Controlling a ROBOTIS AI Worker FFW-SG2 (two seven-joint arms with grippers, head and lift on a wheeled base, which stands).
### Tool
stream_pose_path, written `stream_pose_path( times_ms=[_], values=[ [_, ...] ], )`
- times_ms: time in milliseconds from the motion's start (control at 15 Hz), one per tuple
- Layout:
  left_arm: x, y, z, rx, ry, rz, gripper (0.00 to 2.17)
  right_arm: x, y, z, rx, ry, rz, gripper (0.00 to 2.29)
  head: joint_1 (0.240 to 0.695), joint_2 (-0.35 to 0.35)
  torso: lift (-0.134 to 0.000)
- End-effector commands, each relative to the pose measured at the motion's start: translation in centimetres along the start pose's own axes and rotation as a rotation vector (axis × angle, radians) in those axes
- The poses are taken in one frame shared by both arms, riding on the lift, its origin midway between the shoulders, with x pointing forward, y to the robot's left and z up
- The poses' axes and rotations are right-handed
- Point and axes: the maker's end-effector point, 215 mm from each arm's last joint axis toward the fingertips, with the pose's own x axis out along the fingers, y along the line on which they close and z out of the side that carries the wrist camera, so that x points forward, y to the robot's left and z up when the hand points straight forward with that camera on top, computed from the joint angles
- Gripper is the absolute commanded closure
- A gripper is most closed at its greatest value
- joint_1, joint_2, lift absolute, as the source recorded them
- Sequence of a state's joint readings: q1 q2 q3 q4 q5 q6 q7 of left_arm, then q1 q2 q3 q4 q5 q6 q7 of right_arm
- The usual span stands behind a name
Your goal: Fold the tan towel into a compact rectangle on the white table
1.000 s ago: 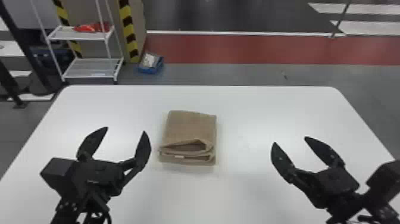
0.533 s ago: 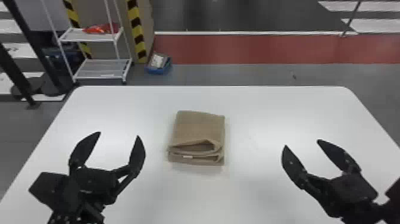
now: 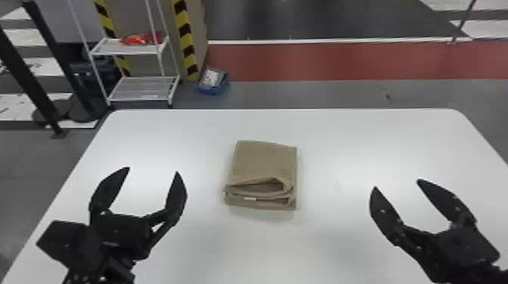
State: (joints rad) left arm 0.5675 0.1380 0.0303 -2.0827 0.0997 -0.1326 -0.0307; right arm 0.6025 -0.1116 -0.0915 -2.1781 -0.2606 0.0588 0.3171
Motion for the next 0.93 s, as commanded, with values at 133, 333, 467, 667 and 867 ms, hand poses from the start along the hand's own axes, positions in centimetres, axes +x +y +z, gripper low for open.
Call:
stream_pose_path(
  times_ms=[133,333,467,667,867],
  values=[
    [0.0,0.0,0.4,0.0,-0.007,0.0,0.05,-0.3,0.0,0.4,-0.004,-0.012,0.003,0.08,0.695,0.048,-0.125],
    [0.0,-0.1,0.6,-0.001,-0.009,-0.002,0.07,-0.4,0.0,0.5,-0.006,-0.013,0.004,0.08,0.695,0.048,-0.125],
    [-0.1,-0.1,0.7,-0.002,-0.01,0.0,0.07,-0.4,0.1,0.5,0.002,-0.014,0.006,0.1,0.695,0.047,-0.125],
    [-0.3,-0.1,0.9,-0.001,-0.01,0.0,0.07,-0.5,0.2,0.6,0.002,-0.017,0.006,0.11,0.695,0.048,-0.125],
    [-0.4,-0.2,1.1,-0.003,-0.011,-0.001,0.07,-0.7,0.3,0.5,0.006,-0.016,0.003,0.12,0.695,0.048,-0.125]
  ],
)
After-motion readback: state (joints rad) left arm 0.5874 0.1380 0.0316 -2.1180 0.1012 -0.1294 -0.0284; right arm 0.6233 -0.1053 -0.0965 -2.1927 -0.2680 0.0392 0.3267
